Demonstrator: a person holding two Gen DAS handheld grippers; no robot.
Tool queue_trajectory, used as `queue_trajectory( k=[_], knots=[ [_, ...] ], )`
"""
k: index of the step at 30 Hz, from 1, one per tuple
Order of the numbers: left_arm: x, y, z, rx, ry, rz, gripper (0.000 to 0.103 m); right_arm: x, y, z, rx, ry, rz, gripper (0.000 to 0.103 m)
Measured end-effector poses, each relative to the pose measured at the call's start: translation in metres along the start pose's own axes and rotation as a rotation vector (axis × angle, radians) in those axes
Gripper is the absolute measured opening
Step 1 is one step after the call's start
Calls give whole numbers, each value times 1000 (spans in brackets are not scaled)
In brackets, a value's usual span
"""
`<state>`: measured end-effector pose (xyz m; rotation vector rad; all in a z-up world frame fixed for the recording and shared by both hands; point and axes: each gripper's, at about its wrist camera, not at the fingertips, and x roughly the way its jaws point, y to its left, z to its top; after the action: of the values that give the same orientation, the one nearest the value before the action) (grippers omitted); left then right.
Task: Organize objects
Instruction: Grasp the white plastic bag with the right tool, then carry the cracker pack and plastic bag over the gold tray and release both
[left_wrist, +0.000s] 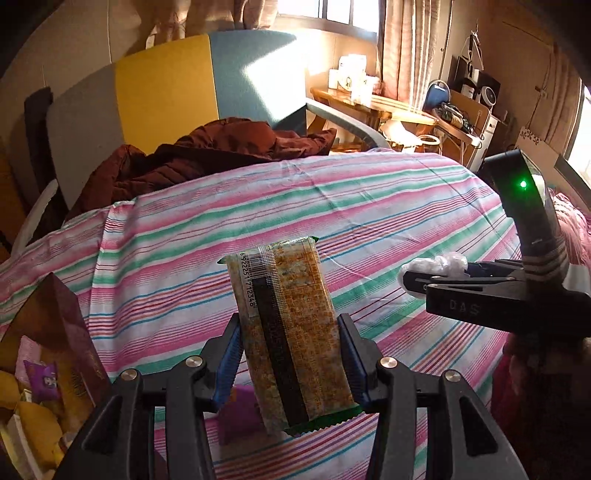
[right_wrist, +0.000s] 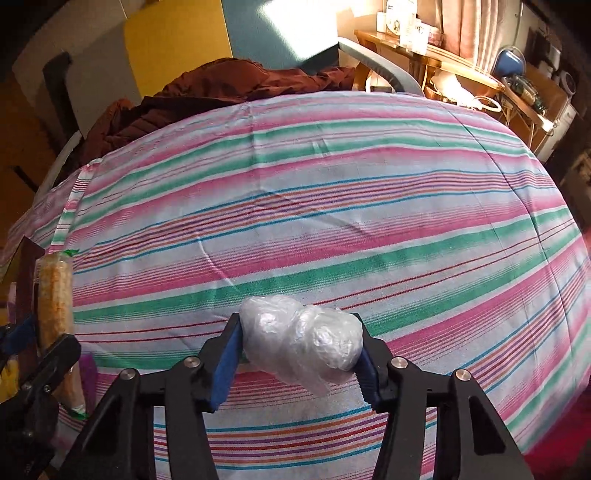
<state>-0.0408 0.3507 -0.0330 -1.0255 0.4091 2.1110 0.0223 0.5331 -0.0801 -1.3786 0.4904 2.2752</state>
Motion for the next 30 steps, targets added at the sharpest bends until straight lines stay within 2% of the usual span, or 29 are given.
queue_trajectory(
  k=[3, 8, 14, 23, 30],
  knots=[
    [-21, 6, -1, -9, -44, 9, 50, -11, 5, 1, -19, -53, 20, 55],
    [-53, 22, -7, -31, -99, 35, 50, -16, 18, 1, -64, -84, 37, 55],
    [-77, 51, -19, -71, -127, 75, 50, -22, 30, -4, -108, -102, 55, 55],
    [-100, 89, -42, -128, -141, 139, 50, -35, 40, -9, -100, -116, 95, 55],
    [-116, 112, -57, -171, -161, 168, 50, -56, 84, -16, -149, -141, 180, 56]
  ],
)
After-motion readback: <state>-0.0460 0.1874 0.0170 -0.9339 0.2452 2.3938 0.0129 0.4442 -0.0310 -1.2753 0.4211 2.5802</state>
